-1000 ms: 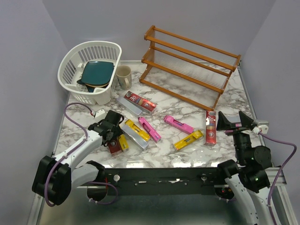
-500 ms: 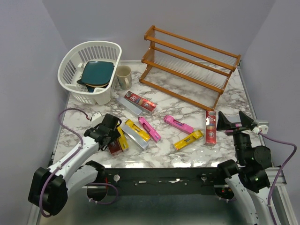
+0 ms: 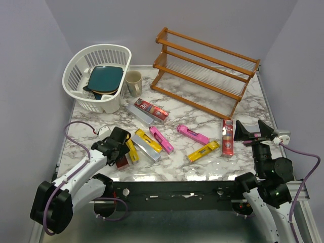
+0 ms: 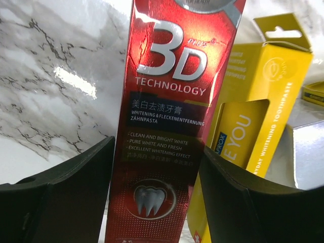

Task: Place and organize the toothpastes onto the shelf
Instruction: Pick up the toothpaste from the center of the board.

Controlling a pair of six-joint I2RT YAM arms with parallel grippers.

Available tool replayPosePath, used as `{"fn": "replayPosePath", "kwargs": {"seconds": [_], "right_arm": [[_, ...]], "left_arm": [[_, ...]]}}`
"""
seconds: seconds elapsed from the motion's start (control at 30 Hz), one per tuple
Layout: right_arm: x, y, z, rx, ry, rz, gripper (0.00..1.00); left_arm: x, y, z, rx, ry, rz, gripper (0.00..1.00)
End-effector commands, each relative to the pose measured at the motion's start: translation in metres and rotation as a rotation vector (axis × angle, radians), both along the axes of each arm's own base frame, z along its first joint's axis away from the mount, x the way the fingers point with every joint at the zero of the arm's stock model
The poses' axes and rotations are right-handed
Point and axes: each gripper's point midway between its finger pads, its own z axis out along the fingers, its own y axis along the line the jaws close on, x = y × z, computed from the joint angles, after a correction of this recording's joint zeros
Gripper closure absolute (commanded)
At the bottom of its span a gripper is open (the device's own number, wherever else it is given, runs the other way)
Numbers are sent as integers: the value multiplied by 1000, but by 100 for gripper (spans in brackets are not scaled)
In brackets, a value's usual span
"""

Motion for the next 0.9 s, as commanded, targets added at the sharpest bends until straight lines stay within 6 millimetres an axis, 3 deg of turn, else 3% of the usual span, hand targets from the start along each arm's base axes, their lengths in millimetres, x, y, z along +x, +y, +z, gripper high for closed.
{"fn": "replayPosePath", "kwargs": {"seconds": [0.0, 0.2, 0.53, 0.73, 0.87], "right_arm": [[-57, -23, 43, 99, -267, -15, 0], [-58, -23, 44, 98, -269, -11, 0], [-59, -22, 44, 98, -265, -3, 0], [-61, -19, 46, 101, -269, 18, 0], [-63, -10, 49, 86, -284, 66, 0]], "left_arm": [[-13, -4, -10, -52, 31, 15, 26], [-10, -4, -4, -61, 1, 23, 39], [2, -4, 29, -50, -65, 0, 54], [9, -9, 52, -66, -120, -47, 55], [21, -23, 77, -77, -165, -191, 56]]}}
